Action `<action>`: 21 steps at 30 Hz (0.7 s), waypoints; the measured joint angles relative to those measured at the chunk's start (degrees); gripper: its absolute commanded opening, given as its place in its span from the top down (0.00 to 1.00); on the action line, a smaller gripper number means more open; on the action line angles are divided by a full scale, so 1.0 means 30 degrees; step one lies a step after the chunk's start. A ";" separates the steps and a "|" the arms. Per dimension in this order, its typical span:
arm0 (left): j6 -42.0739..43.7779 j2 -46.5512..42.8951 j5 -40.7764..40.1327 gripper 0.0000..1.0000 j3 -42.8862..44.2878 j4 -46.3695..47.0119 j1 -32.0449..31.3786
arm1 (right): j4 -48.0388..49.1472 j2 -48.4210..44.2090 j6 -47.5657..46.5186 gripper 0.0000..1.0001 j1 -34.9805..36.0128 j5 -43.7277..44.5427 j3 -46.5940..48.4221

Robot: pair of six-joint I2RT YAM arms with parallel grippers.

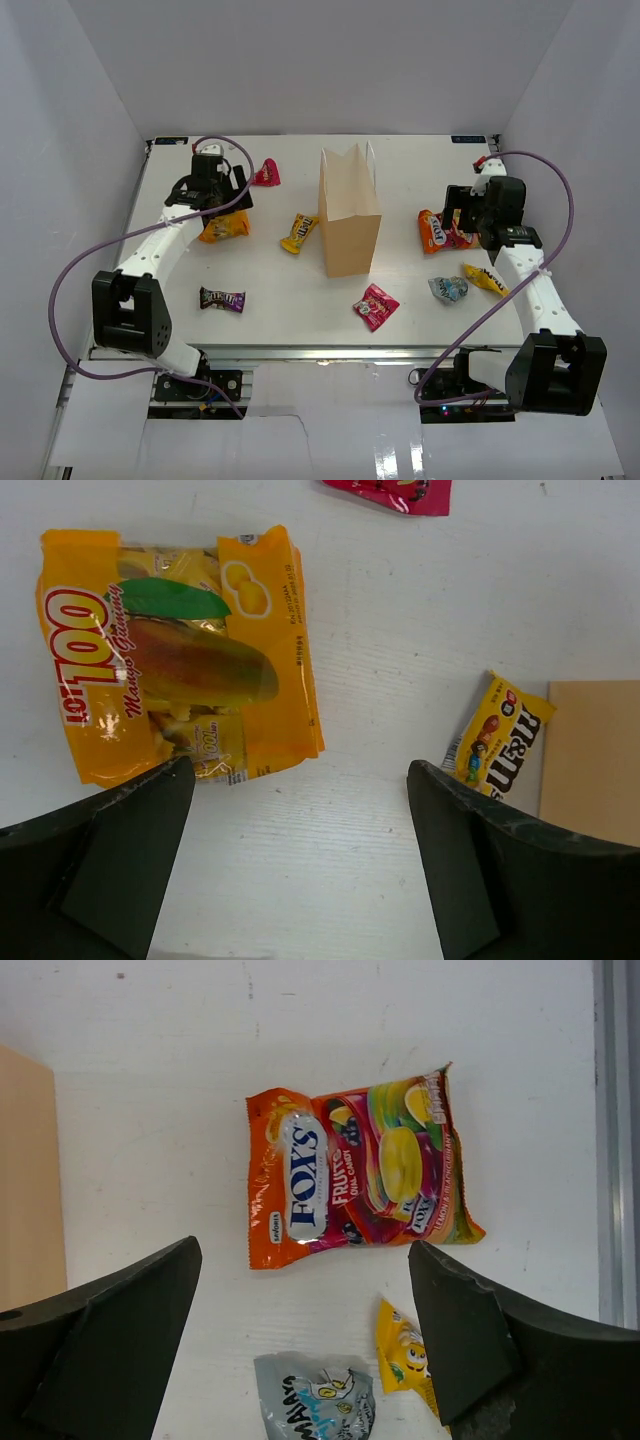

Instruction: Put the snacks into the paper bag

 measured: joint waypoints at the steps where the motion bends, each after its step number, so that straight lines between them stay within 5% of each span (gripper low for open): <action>1: 0.0153 0.0131 -0.0277 0.02 0.0029 -0.0015 -0.0095 | -0.0015 0.0015 -0.0066 0.10 0.0000 -0.0415 0.0058; 12: 0.1515 0.2747 -0.3585 0.09 0.1013 -0.0663 -0.0168 | -0.1188 0.0277 -0.7104 0.10 0.0415 -1.1067 0.1384; 21: 0.2215 0.5661 -0.4758 0.12 0.3169 -0.1005 -0.0714 | -0.3628 0.1996 -1.0637 0.10 0.1115 -1.4666 0.1749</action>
